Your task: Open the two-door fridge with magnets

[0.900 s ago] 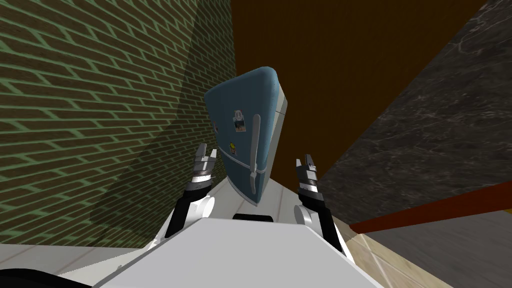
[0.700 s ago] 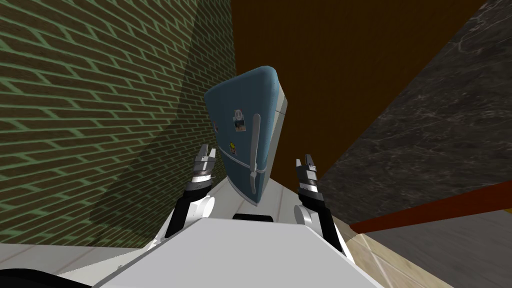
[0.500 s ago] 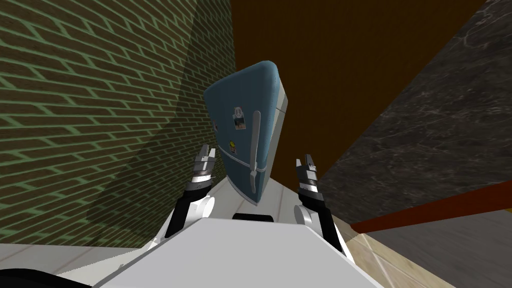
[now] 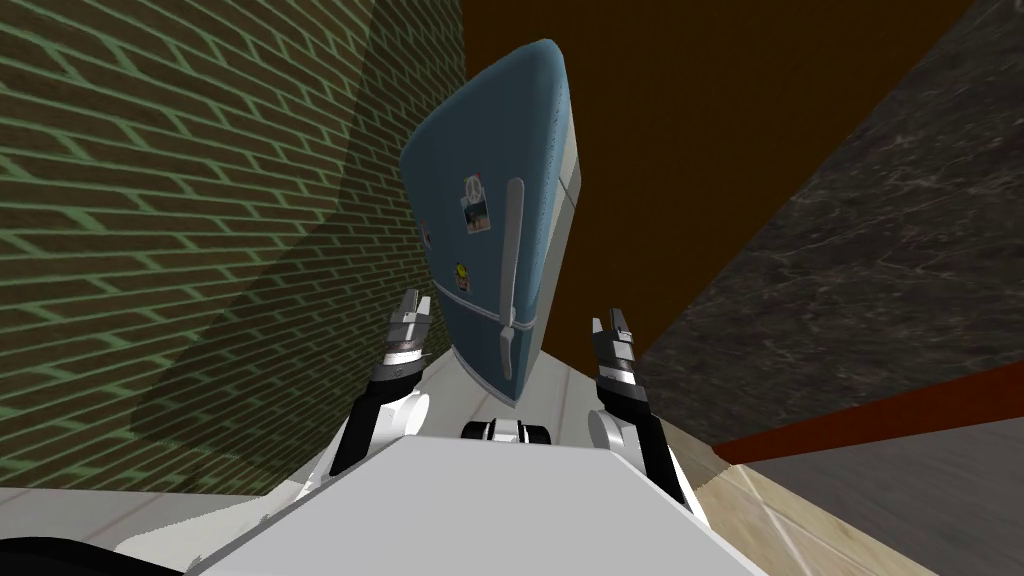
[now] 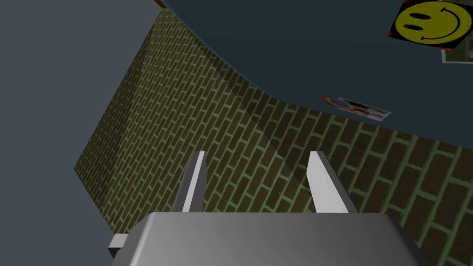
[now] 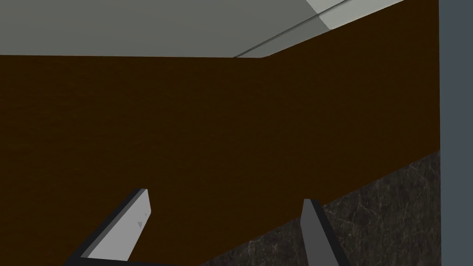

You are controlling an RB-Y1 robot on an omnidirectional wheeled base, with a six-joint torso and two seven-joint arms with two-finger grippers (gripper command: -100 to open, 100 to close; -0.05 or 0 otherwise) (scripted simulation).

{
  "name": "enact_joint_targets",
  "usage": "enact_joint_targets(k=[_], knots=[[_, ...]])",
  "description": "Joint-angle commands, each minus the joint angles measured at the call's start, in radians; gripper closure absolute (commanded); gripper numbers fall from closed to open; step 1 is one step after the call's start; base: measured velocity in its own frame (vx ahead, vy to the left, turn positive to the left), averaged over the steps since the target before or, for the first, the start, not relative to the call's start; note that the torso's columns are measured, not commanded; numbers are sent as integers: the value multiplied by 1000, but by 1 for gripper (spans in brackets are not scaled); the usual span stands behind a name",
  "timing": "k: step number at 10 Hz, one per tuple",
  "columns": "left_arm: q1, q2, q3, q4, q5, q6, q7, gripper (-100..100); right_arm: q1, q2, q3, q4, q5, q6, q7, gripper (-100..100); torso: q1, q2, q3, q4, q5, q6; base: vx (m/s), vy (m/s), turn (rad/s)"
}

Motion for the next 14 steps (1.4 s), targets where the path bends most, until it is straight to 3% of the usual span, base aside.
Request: enact_joint_targets(k=[1,2,5,14], knots=[[2,31,0,-2,-1,12,0,-100,0,0,0,0,0,0,0,0,0,74,-148,74,0,0,7,-12,-14],[4,51,0,-4,-2,24,0,-100,0,0,0,0,0,0,0,0,0,107,-217,107,0,0,8,-24,-22],[16,102,1,-18,-7,91,0,-100,0,0,0,1,0,0,0,0,-2,120,-241,120,0,0,4,-58,-45],[48,125,4,-55,-21,265,1,-100,0,0,0,1,0,0,0,0,0,121,-241,121,0,0,16,-57,-36]])
